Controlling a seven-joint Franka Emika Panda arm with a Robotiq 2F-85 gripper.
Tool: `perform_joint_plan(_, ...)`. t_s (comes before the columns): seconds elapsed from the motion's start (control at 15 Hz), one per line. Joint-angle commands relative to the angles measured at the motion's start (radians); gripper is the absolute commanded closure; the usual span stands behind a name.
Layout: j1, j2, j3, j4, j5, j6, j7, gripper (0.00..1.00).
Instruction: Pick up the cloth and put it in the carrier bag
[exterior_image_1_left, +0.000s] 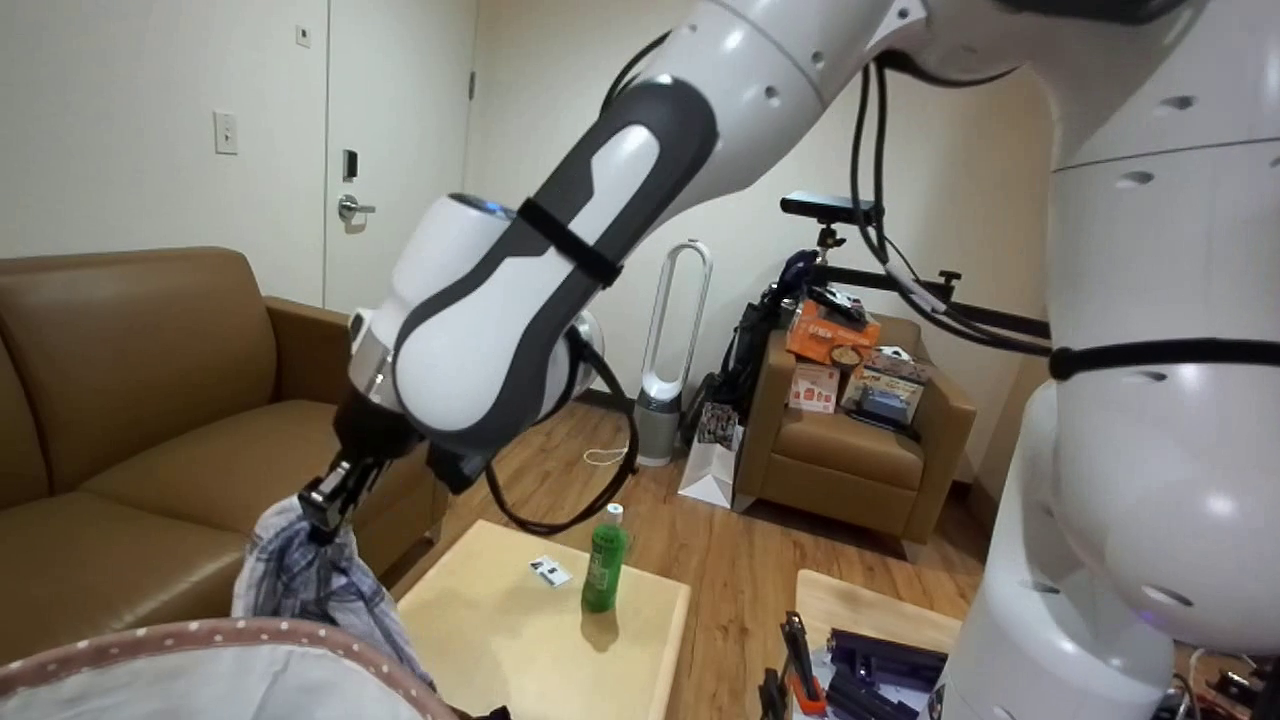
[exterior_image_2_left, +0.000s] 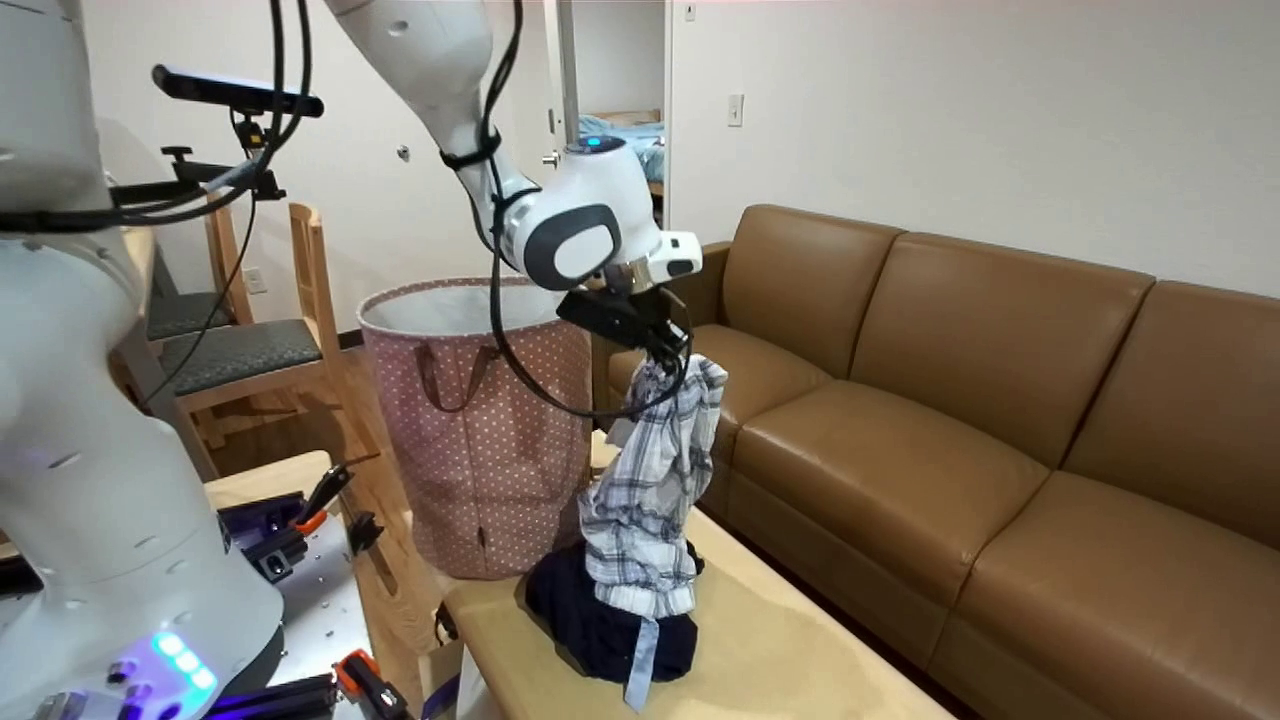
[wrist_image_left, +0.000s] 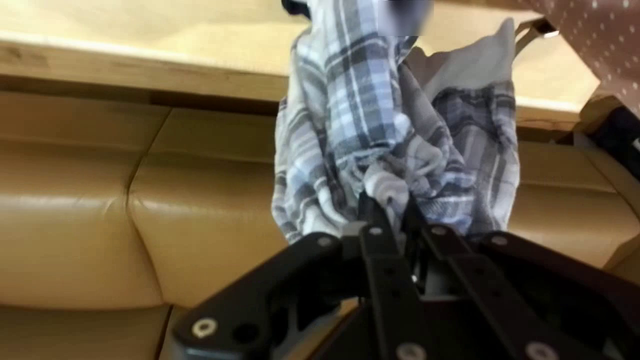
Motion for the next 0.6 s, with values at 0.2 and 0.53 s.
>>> perform_joint_plan(0.2,0.217,-0.442,-0.265,-0.163,-0.483,-0.016,0.403,0.93)
perform_joint_plan(0.53,0.224,-0.435,-0.268,-0.154,-0.45,-0.013,0.37,0.9)
